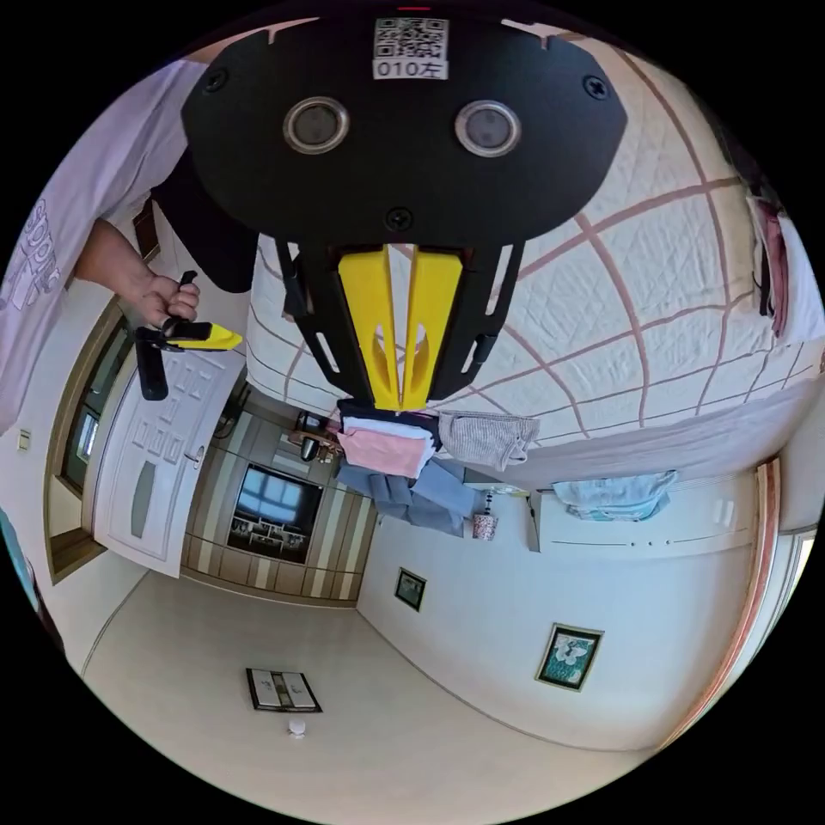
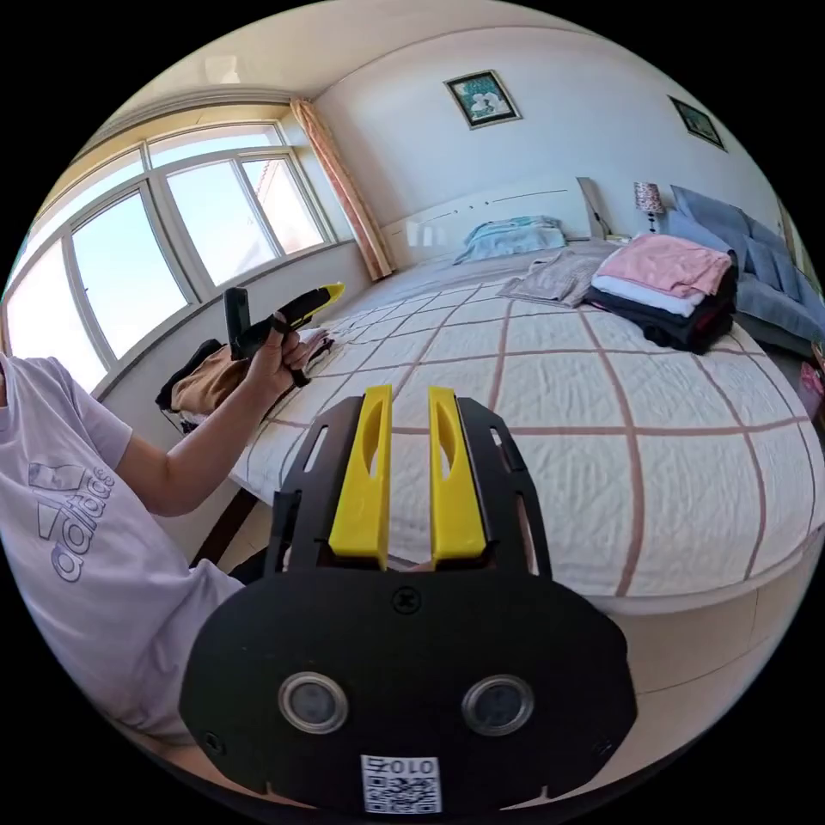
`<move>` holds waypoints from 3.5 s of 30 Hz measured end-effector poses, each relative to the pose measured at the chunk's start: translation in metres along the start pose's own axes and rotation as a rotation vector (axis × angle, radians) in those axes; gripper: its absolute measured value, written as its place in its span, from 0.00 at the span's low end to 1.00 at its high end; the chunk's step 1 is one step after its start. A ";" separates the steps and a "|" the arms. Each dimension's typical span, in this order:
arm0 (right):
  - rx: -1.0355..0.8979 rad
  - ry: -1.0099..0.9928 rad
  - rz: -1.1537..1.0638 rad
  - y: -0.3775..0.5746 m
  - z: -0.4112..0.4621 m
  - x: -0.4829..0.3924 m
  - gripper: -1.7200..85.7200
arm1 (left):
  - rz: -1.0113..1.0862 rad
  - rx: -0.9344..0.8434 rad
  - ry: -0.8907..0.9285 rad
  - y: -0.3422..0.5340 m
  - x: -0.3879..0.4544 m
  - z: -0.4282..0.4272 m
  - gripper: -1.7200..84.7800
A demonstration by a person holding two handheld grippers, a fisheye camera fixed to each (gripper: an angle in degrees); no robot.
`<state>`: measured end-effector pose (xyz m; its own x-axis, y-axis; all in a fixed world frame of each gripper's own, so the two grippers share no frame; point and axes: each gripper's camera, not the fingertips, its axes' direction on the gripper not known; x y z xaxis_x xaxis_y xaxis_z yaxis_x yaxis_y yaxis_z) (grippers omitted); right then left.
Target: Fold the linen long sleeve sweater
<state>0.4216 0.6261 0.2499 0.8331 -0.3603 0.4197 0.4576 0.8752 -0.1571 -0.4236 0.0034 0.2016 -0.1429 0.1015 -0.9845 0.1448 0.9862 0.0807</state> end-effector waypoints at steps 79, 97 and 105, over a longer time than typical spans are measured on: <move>-0.240 -0.488 -0.225 0.029 0.004 0.076 0.12 | -0.428 -0.333 0.081 0.154 -0.091 -0.079 0.14; -0.116 -0.262 0.120 -0.062 0.046 0.227 0.08 | -0.046 -0.287 -0.130 -0.012 -0.071 -0.062 0.08; 0.406 -0.072 -0.265 -0.100 -0.127 0.141 0.09 | 0.326 0.106 -0.232 -0.123 0.012 -0.139 0.08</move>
<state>0.5328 0.4470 0.2107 0.6743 -0.5770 0.4608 0.4811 0.8167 0.3186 -0.5792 -0.0987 0.2016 0.1496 0.3620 -0.9201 0.2476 0.8872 0.3893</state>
